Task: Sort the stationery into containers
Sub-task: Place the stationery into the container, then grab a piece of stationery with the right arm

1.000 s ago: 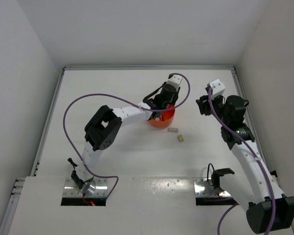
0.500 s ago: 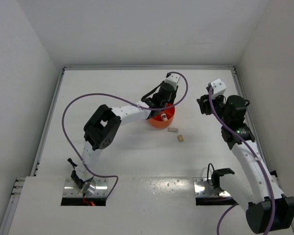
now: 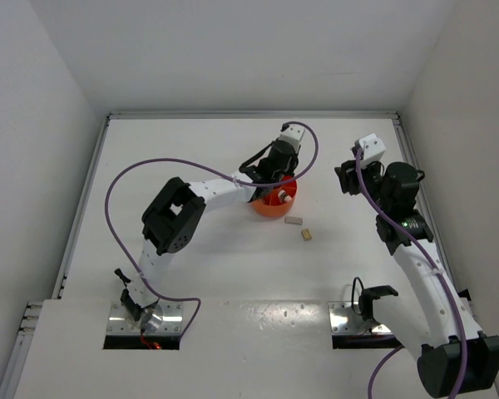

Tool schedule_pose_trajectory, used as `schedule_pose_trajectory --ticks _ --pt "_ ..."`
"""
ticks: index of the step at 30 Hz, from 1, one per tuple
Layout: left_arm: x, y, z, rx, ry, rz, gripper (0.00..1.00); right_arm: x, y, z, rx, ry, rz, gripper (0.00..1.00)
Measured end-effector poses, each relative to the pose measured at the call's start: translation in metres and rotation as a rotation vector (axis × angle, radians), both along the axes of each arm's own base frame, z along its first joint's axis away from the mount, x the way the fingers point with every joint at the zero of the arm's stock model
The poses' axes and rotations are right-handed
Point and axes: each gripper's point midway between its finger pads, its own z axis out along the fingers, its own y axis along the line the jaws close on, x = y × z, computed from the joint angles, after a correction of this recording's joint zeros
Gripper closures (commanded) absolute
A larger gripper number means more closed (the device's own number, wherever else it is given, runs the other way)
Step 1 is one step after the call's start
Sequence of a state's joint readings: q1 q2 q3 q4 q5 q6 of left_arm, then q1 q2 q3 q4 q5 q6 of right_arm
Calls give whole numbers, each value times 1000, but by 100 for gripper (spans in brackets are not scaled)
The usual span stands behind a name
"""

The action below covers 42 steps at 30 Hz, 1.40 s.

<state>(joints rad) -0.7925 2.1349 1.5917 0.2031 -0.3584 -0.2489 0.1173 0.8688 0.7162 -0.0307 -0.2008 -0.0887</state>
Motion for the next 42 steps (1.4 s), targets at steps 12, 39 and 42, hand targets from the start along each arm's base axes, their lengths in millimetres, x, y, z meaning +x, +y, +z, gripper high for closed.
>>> schedule_pose_trajectory --ticks 12,39,42 --pt "-1 0 1 1 4 -7 53 0 -1 0 -1 0 -8 50" --pt "-157 149 215 -313 -33 29 14 -52 36 -171 -230 693 565 9" --pt "-192 195 177 -281 15 78 11 -71 39 -179 -223 778 588 41"
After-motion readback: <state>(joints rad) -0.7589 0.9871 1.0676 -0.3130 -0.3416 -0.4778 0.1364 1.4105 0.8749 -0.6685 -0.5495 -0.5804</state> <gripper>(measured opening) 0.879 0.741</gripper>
